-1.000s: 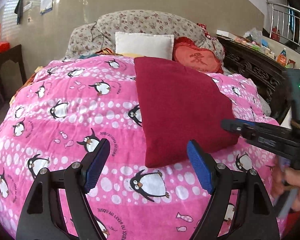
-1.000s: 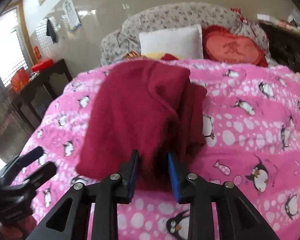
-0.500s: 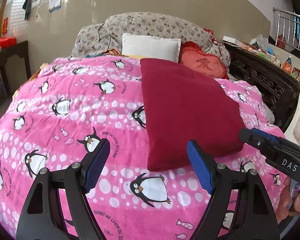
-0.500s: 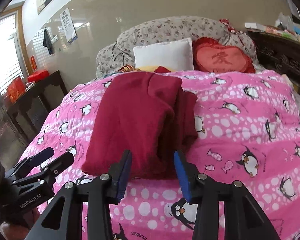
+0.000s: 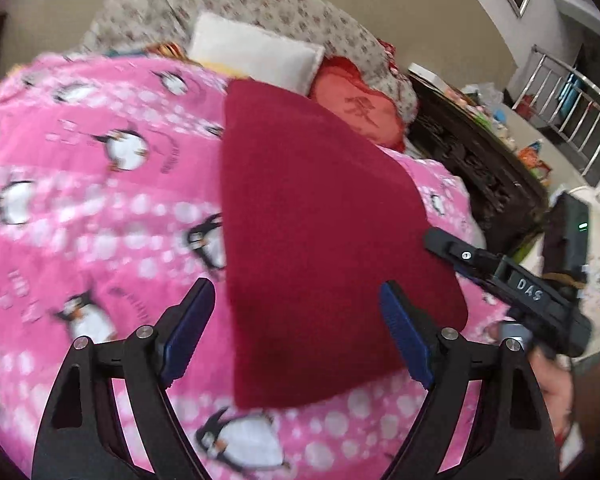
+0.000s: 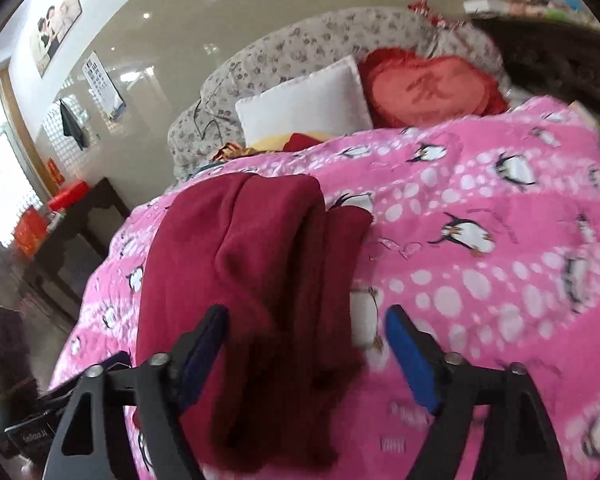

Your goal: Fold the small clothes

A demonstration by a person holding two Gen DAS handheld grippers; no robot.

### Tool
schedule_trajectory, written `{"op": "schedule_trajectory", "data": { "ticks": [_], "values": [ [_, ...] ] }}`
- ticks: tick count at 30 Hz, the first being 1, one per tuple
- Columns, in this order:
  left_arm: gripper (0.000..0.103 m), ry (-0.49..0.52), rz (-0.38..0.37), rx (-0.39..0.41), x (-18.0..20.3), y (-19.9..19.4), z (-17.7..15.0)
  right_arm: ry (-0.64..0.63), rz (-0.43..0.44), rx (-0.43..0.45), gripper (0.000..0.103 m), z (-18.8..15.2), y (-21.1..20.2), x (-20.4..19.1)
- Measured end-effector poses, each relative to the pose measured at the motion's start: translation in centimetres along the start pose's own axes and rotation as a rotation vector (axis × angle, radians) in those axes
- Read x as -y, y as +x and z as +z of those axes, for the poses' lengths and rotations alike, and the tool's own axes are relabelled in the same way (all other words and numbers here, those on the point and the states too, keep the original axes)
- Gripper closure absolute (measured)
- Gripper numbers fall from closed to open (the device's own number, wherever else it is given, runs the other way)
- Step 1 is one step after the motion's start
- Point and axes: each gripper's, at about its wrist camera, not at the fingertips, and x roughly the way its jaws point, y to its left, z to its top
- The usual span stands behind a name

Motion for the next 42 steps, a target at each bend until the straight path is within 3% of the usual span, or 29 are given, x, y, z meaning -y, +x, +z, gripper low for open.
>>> {"op": "schedule_trajectory", "data": {
  "ticks": [8, 10, 11, 13, 15, 17, 21, 24, 25, 28, 31, 34, 37, 39, 42],
  "values": [
    [0.011, -0.11, -0.137, -0.086, -1.9, 4.9, 2.3, 0.024, 0.167, -0.047, 0.014, 1.5, 3.7, 0.9],
    [0.012, -0.132, -0.172, -0.097, -2.1, 5.5, 2.4, 0.036, 0.207, -0.041, 0.034, 1.5, 4.2, 0.8],
    [0.014, -0.131, -0.176, -0.097, -2.2, 5.6, 2.4, 0.029, 0.214, -0.041, 0.038, 1.5, 4.4, 0.5],
    [0.029, -0.116, -0.163, -0.104, -2.1, 4.7, 2.5, 0.0, 0.191, -0.018, 0.051, 1.4, 3.8, -0.7],
    [0.04, -0.1, -0.174, -0.099, -1.9, 2.9, 2.5, -0.05, 0.17, 0.01, 0.055, 1.3, 2.3, -2.5],
    [0.041, -0.086, -0.17, -0.089, -1.5, 0.4, 2.2, -0.07, 0.205, 0.012, 0.056, 1.1, 0.6, -4.2],
    [0.04, -0.041, -0.124, -0.059, -1.1, -6.3, -0.3, -0.122, 0.264, 0.01, 0.056, -1.8, -3.1, -8.3],
    [0.04, -0.036, -0.035, -0.072, -1.9, -10.0, -4.3, -0.097, 0.312, -0.047, 0.05, -5.0, -3.6, -9.7],
    [0.04, -0.03, -0.002, -0.08, -2.2, -10.3, -5.3, -0.112, 0.295, -0.092, 0.047, -6.2, -2.9, -10.2],
    [0.038, -0.006, 0.114, -0.153, -3.5, -9.9, -8.9, -0.172, 0.135, -0.209, 0.046, -9.1, -1.6, -10.7],
    [0.033, -0.026, 0.165, -0.067, -4.3, -11.9, -10.1, -0.152, 0.031, -0.07, 0.046, -9.4, -5.2, -10.6],
    [0.03, -0.006, 0.232, 0.044, -3.5, -14.5, -9.8, -0.204, 0.112, 0.034, 0.046, -9.1, -8.0, -12.5],
    [0.025, 0.038, 0.277, 0.102, -2.4, -15.1, -9.4, -0.364, 0.142, 0.012, 0.055, -8.9, -6.8, -15.9],
    [0.025, 0.046, 0.307, 0.096, -2.7, -14.5, -9.5, -0.438, 0.123, -0.019, 0.061, -9.7, -5.3, -17.2],
    [0.025, 0.006, 0.331, 0.052, -3.8, -12.2, -9.4, -0.463, 0.058, -0.11, 0.063, -11.4, -2.2, -16.1]
  ]
}}
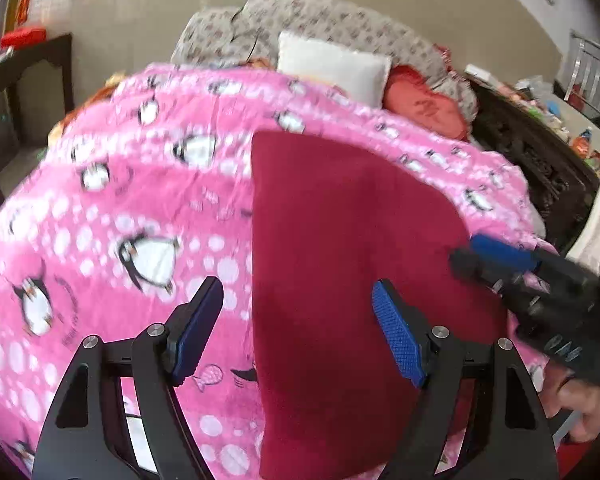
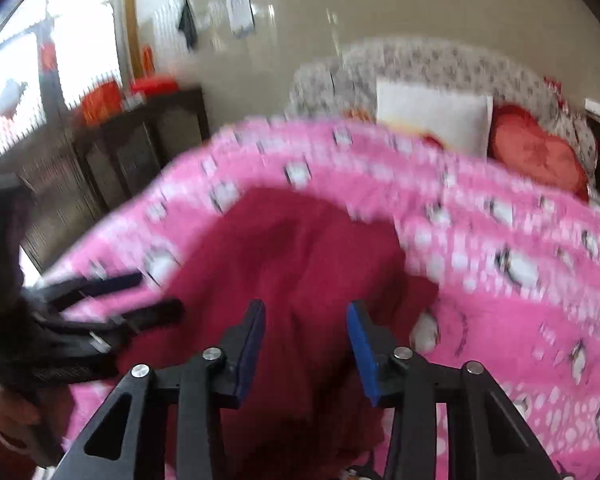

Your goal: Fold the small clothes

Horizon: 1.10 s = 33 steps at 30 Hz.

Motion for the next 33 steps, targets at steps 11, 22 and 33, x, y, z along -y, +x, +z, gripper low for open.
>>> {"op": "schedule_trajectory", "data": {
  "ticks": [11, 22, 33],
  "values": [
    [0.024, 0.091, 0.078, 0.053, 2.5, 0.0, -1.2, 0.161, 0.04, 0.074, 0.06, -2.3, -2.8, 2.0],
    [0.025, 0.096, 0.21, 0.09, 3.0, -2.7, -2.4, 0.141, -0.053, 0.088, 0.053, -3.8, -6.8, -1.0],
    [0.024, 0.108, 0.254, 0.142, 3.7, -5.7, -3.0, 0.174, -0.048, 0.13, 0.052, -4.8, -9.1, -1.0]
  ]
}}
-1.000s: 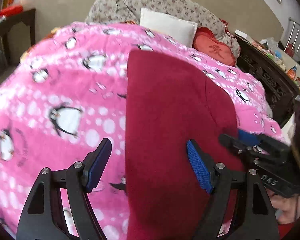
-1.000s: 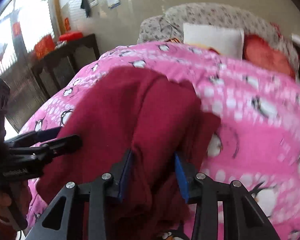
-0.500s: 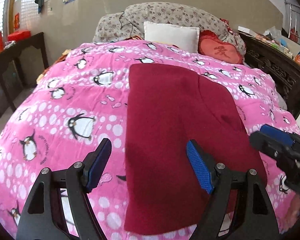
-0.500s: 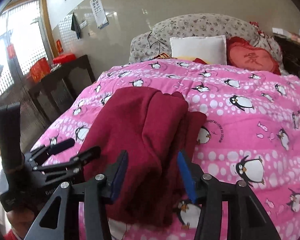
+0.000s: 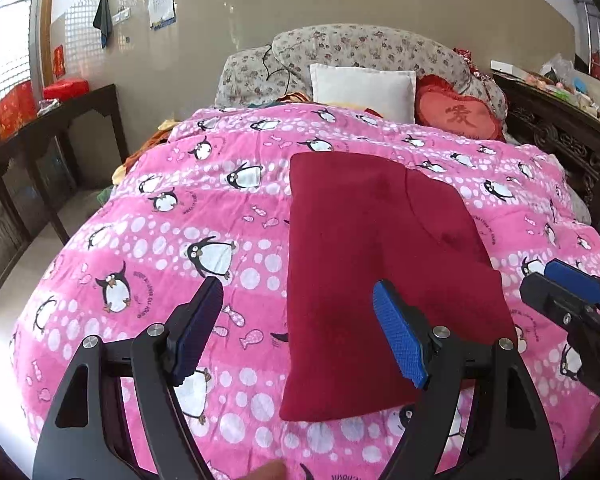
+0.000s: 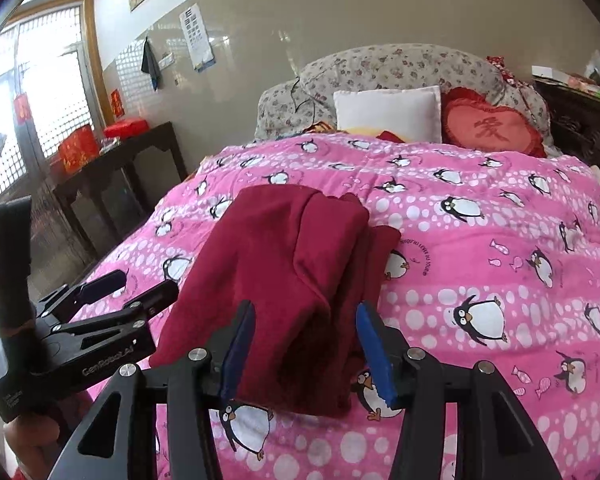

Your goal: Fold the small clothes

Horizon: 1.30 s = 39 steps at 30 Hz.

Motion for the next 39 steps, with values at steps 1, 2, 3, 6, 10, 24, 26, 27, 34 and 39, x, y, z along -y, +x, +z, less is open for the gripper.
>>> {"op": "schedule_trajectory", "data": {
  "ticks": [1, 2, 3, 6, 10, 24, 26, 27, 34, 39],
  "values": [
    [0.024, 0.004, 0.004, 0.001, 0.0, -0.2, 0.0, 0.007, 0.0, -0.001, 0.052, 0.0, 0.0, 0.1],
    [0.024, 0.008, 0.006, 0.006, 0.1, -0.4, -0.1, 0.011, 0.0, -0.005, 0.052, 0.0, 0.1, 0.2],
    [0.024, 0.013, 0.008, 0.012, 0.2, -0.6, -0.1, 0.014, 0.001, -0.007, 0.052, -0.1, 0.1, 0.2],
    [0.024, 0.026, 0.012, 0.028, 0.4, -1.1, -0.2, 0.014, 0.004, -0.006, 0.052, -0.1, 0.2, 0.1],
    [0.024, 0.016, 0.013, 0.057, 0.2, -1.6, -0.2, 0.003, 0.004, -0.005, 0.052, -0.2, 0.3, -0.3],
    [0.024, 0.016, 0.018, 0.101, 0.0, -1.7, -0.6, 0.005, 0.012, -0.033, 0.048, -0.4, 1.4, -0.9],
    [0.024, 0.015, 0.016, 0.1, 0.0, -1.6, -0.6, 0.001, 0.014, -0.037, 0.048, -0.3, 1.6, -1.0],
    [0.024, 0.015, 0.015, 0.102, 0.0, -1.6, -0.6, 0.0, 0.015, -0.038, 0.048, -0.3, 1.7, -1.1],
    [0.024, 0.009, 0.001, 0.103, -0.2, -1.2, -0.6, 0.005, 0.011, -0.035, 0.048, -0.1, 1.9, -1.3],
    [0.024, 0.001, -0.007, 0.09, -0.4, -0.9, -0.8, 0.002, 0.017, -0.037, 0.047, 0.0, 2.2, -1.8]
  ]
}}
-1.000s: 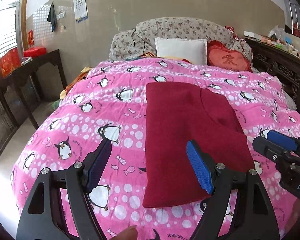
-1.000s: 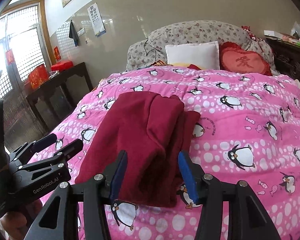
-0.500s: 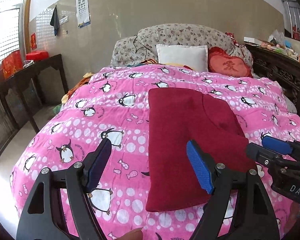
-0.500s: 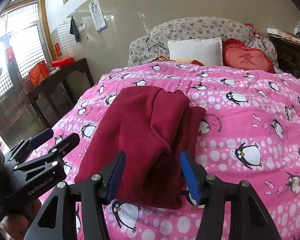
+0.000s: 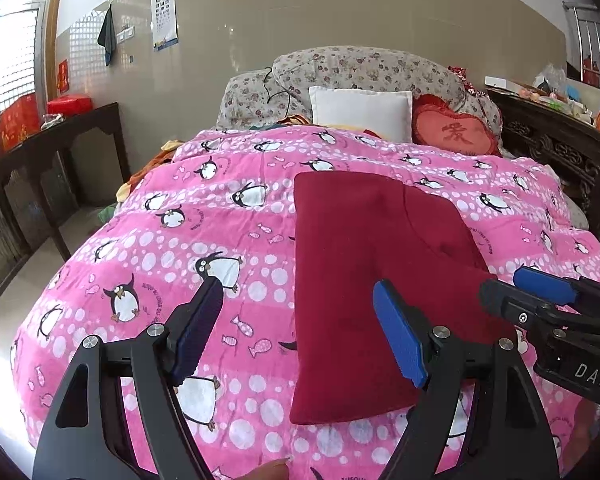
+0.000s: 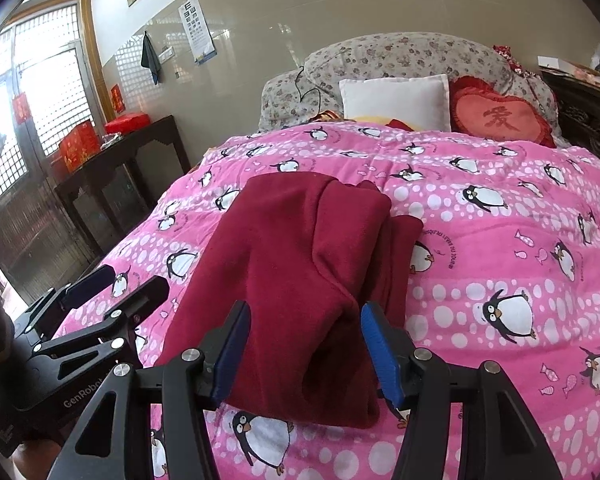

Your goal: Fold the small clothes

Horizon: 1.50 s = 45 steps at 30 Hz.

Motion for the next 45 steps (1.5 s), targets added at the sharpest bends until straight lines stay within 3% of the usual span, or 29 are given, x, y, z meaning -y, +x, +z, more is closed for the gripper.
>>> {"op": "schedule_trajectory", "data": {
  "ticks": [37, 45],
  "values": [
    [0.024, -0.007, -0.01, -0.02, -0.6, 0.6, 0.1, -0.01, -0.004, -0.027, 0.046, -0.2, 1.0, -0.5],
    [0.024, 0.019, 0.002, 0.012, -0.1, 0.4, 0.1, -0.008, -0.001, -0.032, 0.046, -0.3, 1.1, -0.4]
  ]
}}
